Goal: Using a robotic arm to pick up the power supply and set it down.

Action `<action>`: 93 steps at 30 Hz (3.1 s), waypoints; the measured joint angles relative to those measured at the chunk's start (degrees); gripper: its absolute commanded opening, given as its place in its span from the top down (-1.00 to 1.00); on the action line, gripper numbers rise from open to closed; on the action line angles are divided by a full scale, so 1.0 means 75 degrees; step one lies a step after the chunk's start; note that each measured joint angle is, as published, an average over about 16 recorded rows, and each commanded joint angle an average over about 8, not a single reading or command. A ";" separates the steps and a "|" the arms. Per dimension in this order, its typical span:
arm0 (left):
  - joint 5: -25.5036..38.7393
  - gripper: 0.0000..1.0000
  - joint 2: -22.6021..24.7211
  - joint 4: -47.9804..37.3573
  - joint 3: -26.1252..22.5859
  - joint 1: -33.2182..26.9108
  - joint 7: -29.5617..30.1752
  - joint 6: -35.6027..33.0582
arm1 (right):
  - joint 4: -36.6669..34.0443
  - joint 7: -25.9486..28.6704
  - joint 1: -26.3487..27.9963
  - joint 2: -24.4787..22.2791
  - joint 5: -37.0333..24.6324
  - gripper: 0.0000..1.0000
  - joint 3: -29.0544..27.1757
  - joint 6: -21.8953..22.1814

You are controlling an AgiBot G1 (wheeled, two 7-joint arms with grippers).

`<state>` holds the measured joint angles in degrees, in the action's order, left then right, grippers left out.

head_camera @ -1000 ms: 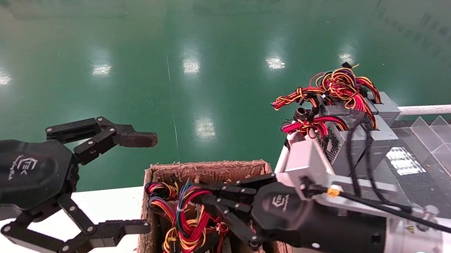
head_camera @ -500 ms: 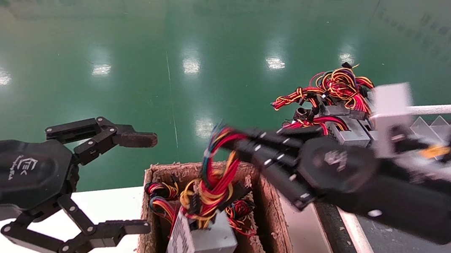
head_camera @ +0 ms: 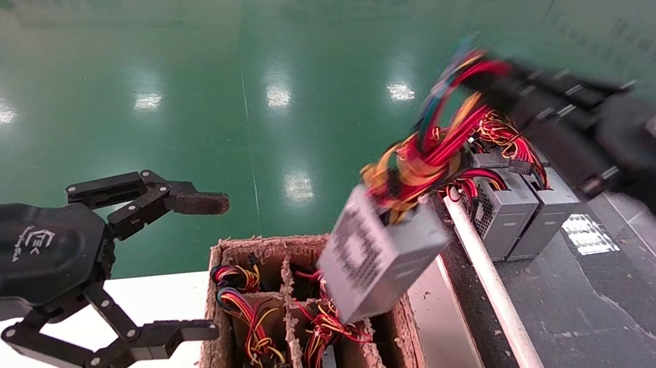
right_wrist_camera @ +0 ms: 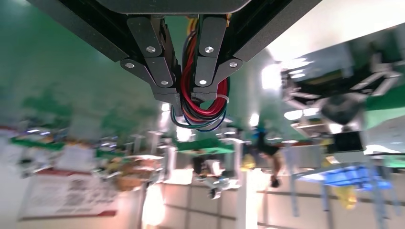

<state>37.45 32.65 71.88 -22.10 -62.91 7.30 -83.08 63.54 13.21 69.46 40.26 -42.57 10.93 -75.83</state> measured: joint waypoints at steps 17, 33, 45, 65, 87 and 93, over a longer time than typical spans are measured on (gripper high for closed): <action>0.0000 -1.00 0.0000 0.0000 -0.0001 0.0000 0.0000 0.0000 | -0.2190 -0.1080 0.0613 -0.0972 -0.0502 1.00 -0.0254 -0.0533; -0.0001 -1.00 0.0000 0.0000 -0.0001 0.0000 -0.0001 0.0000 | -0.3690 -0.2007 0.1085 -0.1259 -0.1865 1.00 0.0072 0.0628; -0.0001 -1.00 -0.0001 0.0000 -0.0001 0.0000 -0.0001 0.0001 | -0.4875 -0.2575 0.2234 -0.0523 -0.2878 1.00 0.0568 0.1399; -0.0001 -1.00 -0.0001 0.0000 -0.0002 -0.0001 -0.0001 0.0001 | -0.6895 -0.3600 0.3724 0.0597 -0.3629 -0.99 0.1027 0.1655; -0.0002 -1.00 -0.0001 0.0000 -0.0003 -0.0001 -0.0001 0.0001 | -0.7949 -0.4173 0.4202 0.0686 -0.3788 -1.00 0.1127 0.1523; -0.0002 -1.00 -0.0001 0.0000 -0.0003 -0.0001 -0.0001 0.0001 | -0.8085 -0.4183 0.4295 0.0666 -0.3834 -1.00 0.1158 0.1502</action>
<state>37.44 32.64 71.88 -22.12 -62.91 7.29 -83.07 2.90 -18.17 101.68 45.25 -71.32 19.61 -64.56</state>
